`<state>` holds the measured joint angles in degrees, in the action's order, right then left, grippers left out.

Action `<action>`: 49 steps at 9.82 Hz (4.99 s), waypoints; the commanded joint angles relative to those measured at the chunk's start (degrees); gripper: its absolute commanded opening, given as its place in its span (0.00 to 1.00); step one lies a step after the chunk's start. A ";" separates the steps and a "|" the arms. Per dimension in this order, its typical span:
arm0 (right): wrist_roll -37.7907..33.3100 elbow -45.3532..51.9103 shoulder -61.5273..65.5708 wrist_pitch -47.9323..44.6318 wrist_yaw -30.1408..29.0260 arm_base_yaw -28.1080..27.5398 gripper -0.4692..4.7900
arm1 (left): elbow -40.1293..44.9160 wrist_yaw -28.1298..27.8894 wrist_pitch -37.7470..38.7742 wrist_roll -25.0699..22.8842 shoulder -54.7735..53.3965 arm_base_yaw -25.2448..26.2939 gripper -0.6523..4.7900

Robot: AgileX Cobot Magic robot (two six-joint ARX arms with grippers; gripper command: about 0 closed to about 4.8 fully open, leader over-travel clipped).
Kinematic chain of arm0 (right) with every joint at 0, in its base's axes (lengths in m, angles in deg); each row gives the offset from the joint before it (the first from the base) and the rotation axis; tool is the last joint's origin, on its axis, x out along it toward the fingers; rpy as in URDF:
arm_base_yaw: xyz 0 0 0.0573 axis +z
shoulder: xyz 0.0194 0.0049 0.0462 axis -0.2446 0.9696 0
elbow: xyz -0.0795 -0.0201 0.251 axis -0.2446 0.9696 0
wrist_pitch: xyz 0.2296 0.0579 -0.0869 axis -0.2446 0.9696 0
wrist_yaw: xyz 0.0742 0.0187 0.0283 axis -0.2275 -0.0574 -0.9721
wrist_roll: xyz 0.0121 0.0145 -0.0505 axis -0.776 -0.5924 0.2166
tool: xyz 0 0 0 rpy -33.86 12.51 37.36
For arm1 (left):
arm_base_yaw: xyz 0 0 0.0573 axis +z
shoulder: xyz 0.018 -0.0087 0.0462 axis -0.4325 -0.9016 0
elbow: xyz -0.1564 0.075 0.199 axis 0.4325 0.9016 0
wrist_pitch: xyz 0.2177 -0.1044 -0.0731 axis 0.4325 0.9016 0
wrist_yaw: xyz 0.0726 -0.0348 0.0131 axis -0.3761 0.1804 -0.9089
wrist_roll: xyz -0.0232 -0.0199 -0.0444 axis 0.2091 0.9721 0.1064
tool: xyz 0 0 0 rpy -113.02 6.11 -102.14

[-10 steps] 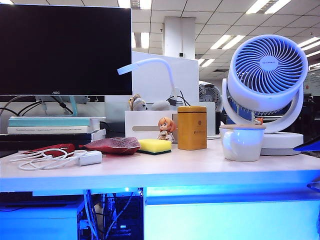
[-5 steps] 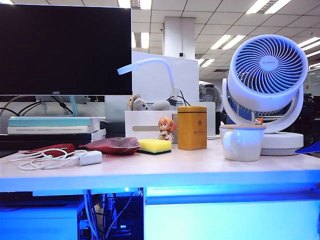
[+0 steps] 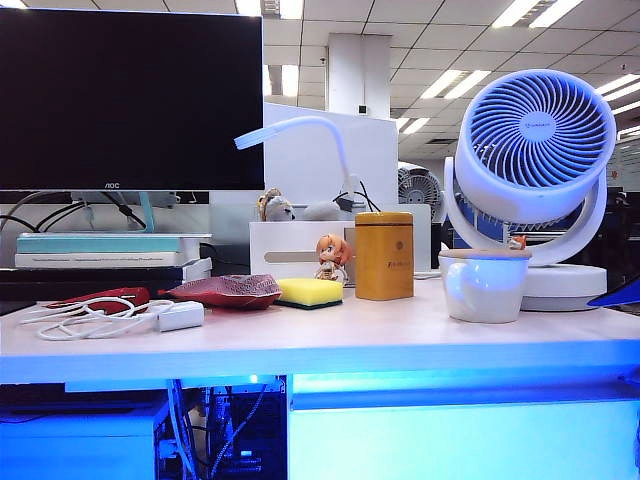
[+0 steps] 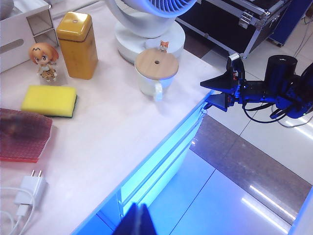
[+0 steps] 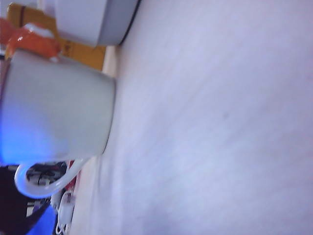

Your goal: Open the drawer, place the cleaning sponge inside, then close the drawer.

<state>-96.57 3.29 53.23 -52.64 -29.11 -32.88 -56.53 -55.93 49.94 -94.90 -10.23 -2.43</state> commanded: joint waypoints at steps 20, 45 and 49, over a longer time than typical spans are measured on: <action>1.44 0.17 0.66 -4.44 -3.56 -2.78 1.00 | -0.28 0.20 -0.28 -0.20 0.20 -0.02 0.11; -11.34 17.68 -27.96 -8.13 0.63 -9.64 0.08 | -0.28 1.62 0.61 -0.26 0.28 -0.02 0.11; 20.46 0.87 -55.47 47.32 12.11 -0.24 0.08 | -0.28 4.55 2.03 -0.24 0.26 -0.02 0.11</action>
<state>-88.13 7.07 -0.19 -20.93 -20.78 -34.58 -56.53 -51.80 52.33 -94.90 -10.12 -2.43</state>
